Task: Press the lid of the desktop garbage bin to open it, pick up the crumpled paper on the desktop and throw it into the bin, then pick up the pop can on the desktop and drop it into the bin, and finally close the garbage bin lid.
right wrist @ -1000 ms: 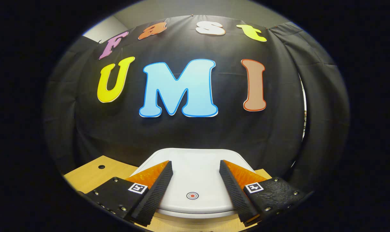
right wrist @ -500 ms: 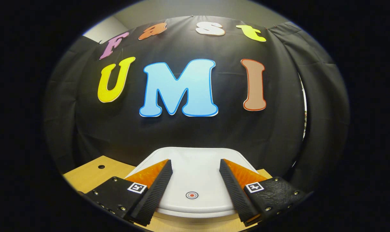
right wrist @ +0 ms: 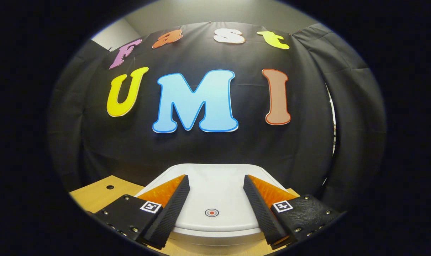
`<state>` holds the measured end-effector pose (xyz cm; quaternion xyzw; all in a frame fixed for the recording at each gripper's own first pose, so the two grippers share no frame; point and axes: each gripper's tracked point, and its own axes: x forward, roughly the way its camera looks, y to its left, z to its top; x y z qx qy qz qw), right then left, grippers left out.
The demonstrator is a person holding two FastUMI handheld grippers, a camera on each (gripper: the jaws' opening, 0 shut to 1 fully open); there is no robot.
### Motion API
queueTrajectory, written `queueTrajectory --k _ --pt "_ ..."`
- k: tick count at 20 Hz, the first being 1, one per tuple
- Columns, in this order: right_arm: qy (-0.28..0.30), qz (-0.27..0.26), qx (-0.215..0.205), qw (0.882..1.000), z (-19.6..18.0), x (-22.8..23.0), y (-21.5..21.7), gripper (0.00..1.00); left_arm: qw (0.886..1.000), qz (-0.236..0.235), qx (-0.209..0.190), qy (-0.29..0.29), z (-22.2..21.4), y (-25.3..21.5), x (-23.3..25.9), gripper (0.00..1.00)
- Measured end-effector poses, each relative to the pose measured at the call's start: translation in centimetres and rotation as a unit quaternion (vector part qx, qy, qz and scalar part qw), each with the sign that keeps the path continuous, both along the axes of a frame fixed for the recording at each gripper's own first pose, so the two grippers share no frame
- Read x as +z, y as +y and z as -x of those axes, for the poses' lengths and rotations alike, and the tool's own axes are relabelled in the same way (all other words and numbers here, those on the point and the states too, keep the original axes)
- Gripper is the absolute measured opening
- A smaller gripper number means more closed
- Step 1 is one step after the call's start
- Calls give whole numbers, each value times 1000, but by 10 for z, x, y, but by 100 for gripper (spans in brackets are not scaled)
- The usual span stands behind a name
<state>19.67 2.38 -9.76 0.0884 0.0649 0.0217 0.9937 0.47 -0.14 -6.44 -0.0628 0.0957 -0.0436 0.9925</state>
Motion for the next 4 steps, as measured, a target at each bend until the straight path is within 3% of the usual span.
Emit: queueTrajectory --k 4 --pt "19 -6 -1 1000 3 4 -1 96 1000 1 2 -6 5 5 8 92"
